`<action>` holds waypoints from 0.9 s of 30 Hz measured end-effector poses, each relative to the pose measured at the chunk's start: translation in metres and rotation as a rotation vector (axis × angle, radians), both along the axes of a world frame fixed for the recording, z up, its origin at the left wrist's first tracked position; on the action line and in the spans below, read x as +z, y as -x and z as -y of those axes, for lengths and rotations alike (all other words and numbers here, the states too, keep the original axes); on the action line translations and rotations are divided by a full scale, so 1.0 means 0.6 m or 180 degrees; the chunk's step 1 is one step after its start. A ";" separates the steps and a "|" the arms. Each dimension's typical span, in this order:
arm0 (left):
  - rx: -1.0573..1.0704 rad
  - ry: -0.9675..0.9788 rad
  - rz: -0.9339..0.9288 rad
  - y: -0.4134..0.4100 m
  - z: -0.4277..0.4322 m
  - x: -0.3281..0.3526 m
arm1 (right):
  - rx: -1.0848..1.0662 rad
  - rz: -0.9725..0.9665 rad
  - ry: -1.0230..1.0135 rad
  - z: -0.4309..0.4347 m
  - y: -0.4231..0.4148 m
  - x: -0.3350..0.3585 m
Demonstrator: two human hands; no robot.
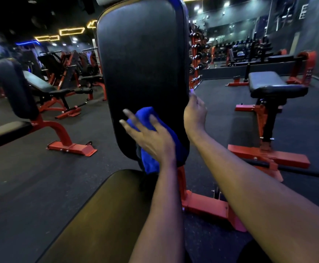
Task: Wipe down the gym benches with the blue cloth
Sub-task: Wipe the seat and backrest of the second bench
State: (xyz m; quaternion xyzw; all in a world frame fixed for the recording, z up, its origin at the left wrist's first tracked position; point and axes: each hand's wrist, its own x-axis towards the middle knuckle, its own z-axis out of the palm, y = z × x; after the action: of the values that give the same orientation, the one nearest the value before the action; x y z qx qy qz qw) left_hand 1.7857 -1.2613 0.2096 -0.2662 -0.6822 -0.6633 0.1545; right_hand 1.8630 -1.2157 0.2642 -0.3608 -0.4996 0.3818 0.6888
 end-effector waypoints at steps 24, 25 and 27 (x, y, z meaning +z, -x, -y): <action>-0.0940 0.0423 -0.1631 -0.018 0.039 -0.016 | 0.0931 -0.0053 0.0347 -0.035 -0.012 -0.016; -0.0972 0.0535 -0.1517 -0.022 0.049 -0.050 | 0.0875 -0.0020 0.0344 -0.034 -0.011 -0.015; -0.1034 0.0680 -0.1255 -0.031 0.060 -0.088 | 0.0823 0.0005 0.0337 -0.025 -0.011 -0.010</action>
State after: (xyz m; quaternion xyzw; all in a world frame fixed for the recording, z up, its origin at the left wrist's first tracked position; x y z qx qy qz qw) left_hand 1.8044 -1.2971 0.1571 -0.5108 -0.6534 -0.5390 0.1469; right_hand 1.8698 -1.2006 0.2580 -0.3295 -0.5216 0.4929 0.6135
